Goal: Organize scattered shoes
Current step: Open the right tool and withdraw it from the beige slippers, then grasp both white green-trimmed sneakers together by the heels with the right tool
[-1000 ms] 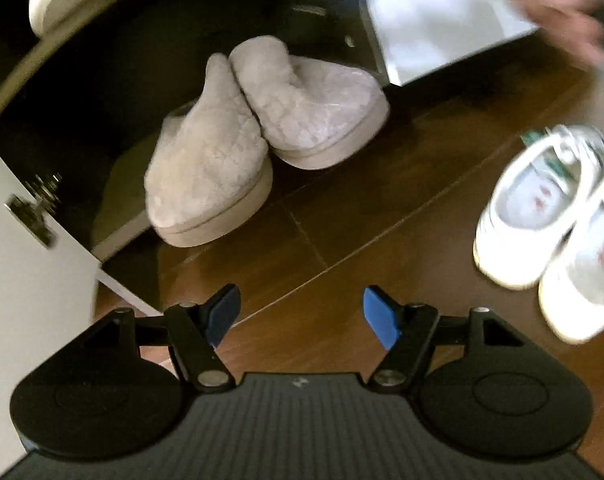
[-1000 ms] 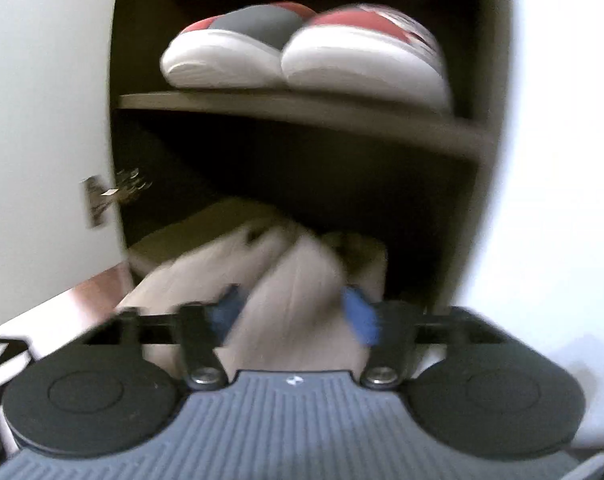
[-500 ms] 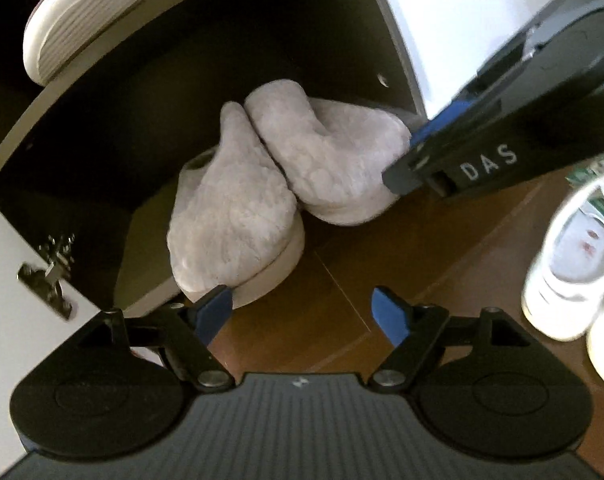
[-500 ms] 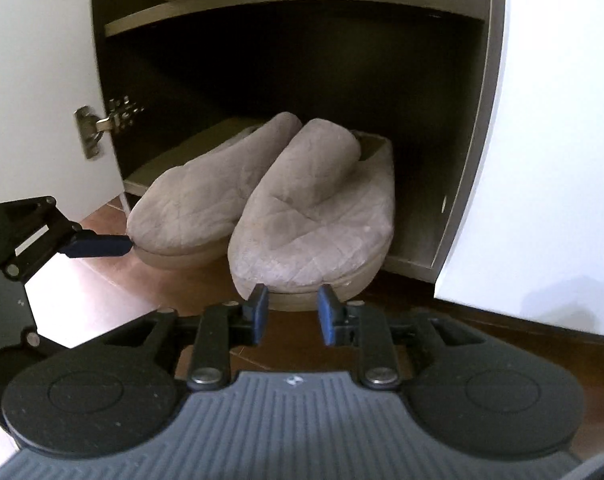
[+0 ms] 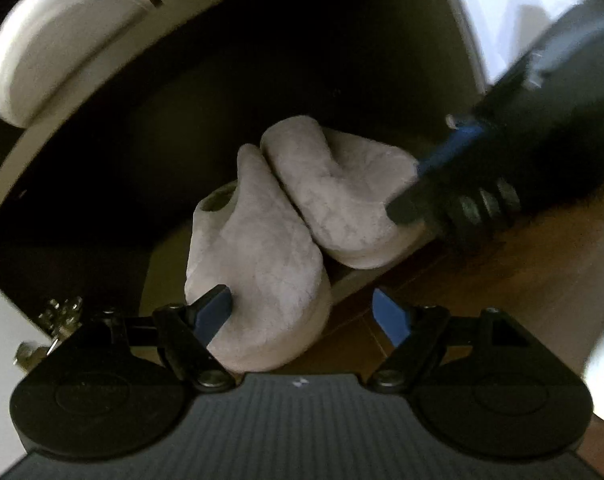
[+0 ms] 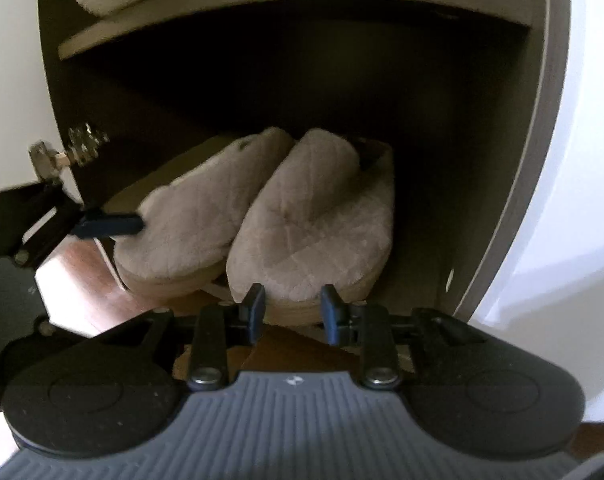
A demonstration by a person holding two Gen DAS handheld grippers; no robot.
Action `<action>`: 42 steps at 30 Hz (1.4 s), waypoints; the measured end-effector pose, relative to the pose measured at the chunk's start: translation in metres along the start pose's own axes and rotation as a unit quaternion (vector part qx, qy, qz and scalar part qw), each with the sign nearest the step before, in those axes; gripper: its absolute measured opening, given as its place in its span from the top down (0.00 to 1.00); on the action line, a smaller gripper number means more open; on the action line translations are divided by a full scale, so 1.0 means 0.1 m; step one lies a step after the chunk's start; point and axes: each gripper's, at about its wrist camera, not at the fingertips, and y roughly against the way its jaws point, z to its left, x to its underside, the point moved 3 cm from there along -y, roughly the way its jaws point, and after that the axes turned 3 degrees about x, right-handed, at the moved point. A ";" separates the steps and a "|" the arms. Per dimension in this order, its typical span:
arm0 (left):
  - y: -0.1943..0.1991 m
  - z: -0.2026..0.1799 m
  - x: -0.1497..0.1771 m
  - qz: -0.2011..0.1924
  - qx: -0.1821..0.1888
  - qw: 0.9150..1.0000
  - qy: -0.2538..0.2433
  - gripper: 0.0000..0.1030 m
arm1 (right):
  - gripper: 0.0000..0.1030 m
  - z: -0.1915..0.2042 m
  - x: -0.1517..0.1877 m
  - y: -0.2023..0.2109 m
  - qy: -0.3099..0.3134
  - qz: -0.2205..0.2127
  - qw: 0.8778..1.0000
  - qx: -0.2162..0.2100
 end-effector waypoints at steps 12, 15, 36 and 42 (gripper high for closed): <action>-0.35 -0.05 0.14 0.046 0.009 0.999 0.003 0.22 | 0.77 0.22 0.26 -0.11 0.042 0.027 0.998 -0.049; -0.43 0.03 0.11 0.041 -0.008 0.999 0.021 0.22 | 0.77 0.16 0.21 -0.11 0.057 0.046 0.994 -0.077; 0.65 -1.94 0.36 0.067 0.315 0.938 -0.131 0.61 | 0.45 -0.16 1.34 1.20 0.436 0.195 0.831 -0.285; 0.77 -2.12 0.56 0.139 0.333 0.930 -0.066 0.71 | 0.48 0.17 1.64 0.98 0.490 0.263 0.786 -0.271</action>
